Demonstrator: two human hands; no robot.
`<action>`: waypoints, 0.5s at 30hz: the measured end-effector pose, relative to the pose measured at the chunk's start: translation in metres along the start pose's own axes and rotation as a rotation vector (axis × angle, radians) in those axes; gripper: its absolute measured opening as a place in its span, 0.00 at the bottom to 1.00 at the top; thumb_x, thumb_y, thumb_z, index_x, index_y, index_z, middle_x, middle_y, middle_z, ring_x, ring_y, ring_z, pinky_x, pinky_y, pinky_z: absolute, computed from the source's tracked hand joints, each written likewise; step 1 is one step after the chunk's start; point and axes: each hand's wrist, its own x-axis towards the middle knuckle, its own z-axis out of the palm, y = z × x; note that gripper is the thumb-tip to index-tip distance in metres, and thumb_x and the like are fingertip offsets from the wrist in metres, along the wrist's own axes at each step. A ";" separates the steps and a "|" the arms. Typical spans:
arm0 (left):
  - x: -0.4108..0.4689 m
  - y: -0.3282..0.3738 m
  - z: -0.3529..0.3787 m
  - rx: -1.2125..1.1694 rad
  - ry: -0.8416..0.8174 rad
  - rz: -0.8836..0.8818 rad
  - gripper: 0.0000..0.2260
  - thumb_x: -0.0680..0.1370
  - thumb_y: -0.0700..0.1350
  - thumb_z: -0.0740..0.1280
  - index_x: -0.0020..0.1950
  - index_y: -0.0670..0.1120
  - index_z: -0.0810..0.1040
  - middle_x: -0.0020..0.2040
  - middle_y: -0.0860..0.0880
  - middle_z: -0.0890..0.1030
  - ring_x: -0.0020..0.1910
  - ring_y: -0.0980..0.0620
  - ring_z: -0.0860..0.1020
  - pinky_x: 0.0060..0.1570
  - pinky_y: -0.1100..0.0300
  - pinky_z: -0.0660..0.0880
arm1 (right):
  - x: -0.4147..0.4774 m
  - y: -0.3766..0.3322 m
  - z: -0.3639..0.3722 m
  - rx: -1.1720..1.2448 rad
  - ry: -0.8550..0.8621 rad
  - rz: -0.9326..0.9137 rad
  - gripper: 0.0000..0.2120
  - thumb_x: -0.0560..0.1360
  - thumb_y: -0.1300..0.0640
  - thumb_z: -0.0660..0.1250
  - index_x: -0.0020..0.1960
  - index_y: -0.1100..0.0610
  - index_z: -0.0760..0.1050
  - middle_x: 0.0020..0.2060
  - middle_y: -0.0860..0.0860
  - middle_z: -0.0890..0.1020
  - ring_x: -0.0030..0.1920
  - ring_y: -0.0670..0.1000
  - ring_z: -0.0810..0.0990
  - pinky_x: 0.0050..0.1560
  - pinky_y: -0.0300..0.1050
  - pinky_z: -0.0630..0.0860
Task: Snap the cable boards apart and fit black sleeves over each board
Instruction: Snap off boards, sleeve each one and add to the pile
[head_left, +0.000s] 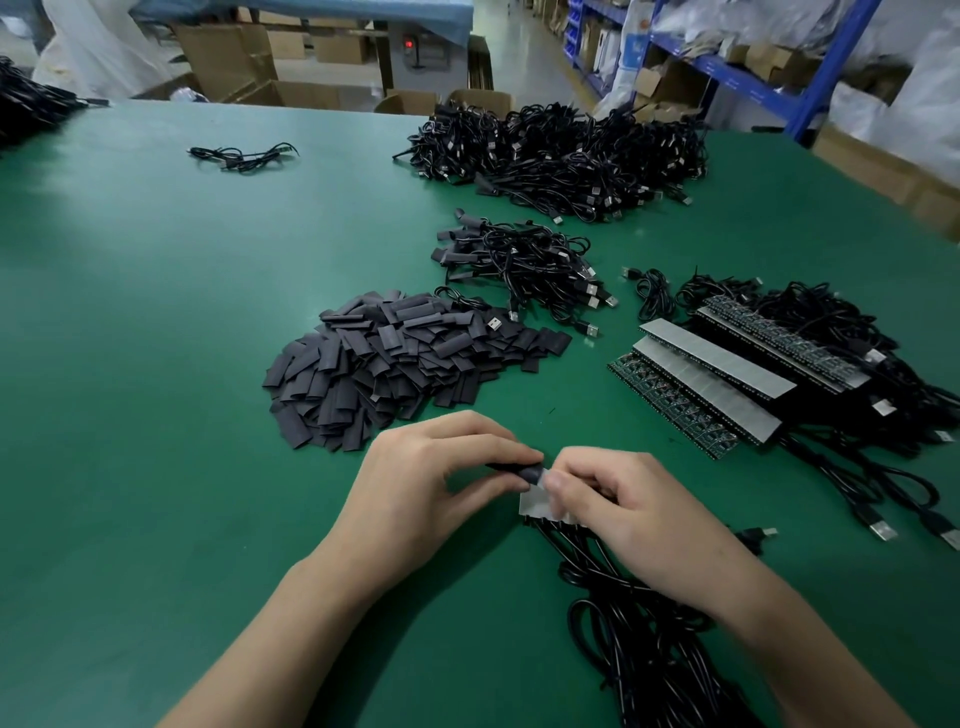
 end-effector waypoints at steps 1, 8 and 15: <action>0.000 0.000 -0.001 -0.001 0.004 -0.014 0.08 0.78 0.52 0.74 0.55 0.52 0.87 0.52 0.59 0.84 0.50 0.58 0.83 0.50 0.55 0.81 | 0.000 0.000 -0.002 0.019 0.013 -0.006 0.14 0.83 0.48 0.64 0.40 0.51 0.75 0.28 0.44 0.69 0.30 0.43 0.65 0.31 0.39 0.62; 0.000 0.000 -0.001 0.009 0.043 -0.038 0.09 0.77 0.51 0.74 0.55 0.51 0.87 0.51 0.58 0.83 0.49 0.58 0.83 0.50 0.55 0.81 | 0.000 0.006 -0.014 0.059 0.080 0.011 0.04 0.79 0.50 0.70 0.45 0.45 0.80 0.31 0.46 0.77 0.32 0.49 0.72 0.35 0.47 0.72; 0.000 -0.001 0.000 0.057 0.039 0.021 0.08 0.77 0.47 0.76 0.55 0.50 0.87 0.49 0.56 0.83 0.46 0.59 0.82 0.48 0.57 0.81 | 0.003 0.008 -0.008 0.055 0.132 0.044 0.07 0.80 0.54 0.71 0.43 0.44 0.81 0.30 0.41 0.75 0.30 0.40 0.69 0.33 0.36 0.67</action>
